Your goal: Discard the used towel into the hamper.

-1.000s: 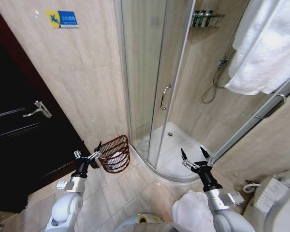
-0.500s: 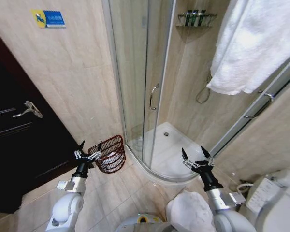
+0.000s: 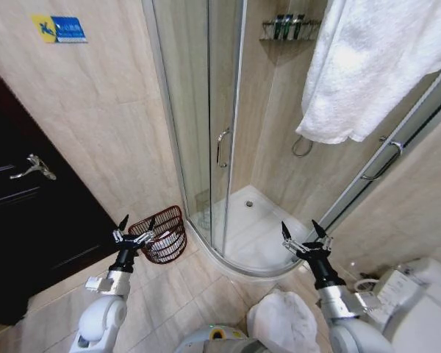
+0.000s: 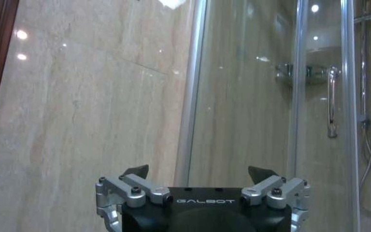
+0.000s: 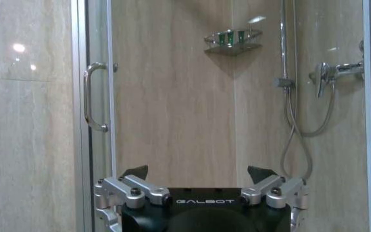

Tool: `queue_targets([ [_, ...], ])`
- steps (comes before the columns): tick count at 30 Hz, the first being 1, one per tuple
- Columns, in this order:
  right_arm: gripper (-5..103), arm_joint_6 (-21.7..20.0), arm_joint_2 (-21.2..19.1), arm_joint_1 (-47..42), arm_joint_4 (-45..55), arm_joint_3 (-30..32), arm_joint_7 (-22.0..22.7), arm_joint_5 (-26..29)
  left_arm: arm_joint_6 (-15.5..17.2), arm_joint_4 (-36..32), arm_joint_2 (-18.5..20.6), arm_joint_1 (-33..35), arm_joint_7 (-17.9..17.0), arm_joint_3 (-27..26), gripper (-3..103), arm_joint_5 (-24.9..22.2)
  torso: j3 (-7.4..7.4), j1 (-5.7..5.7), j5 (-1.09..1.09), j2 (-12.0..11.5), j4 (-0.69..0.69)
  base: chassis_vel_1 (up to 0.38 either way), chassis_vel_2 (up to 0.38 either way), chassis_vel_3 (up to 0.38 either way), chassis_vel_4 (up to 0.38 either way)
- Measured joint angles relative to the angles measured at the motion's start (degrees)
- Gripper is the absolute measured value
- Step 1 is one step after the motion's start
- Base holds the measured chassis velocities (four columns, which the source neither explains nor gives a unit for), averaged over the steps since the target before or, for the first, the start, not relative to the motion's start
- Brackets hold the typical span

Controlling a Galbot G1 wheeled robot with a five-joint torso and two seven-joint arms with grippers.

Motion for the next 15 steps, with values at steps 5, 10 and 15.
queue_targets([
  [5,100,0.0,-0.3,-0.4,0.4,0.3,-0.5,-0.1,-0.1,0.0,0.0,-0.1,0.0,0.2,100,0.0,0.00,0.00,0.00,0.0,0.00,0.000,0.000,0.000,0.000],
  [10,100,-0.1,-0.3,-0.5,0.6,0.3,-0.5,-0.2,-0.1,0.1,0.0,-0.3,0.0,0.3,100,0.0,0.00,0.01,0.00,0.0,0.00,0.000,0.000,0.000,0.000],
  [15,100,-0.1,-0.1,-0.5,0.7,0.1,-0.6,-0.5,-0.1,0.2,0.1,-0.7,0.0,0.3,100,0.0,0.01,0.01,0.00,0.0,0.00,0.032,-0.029,-0.041,0.038],
])
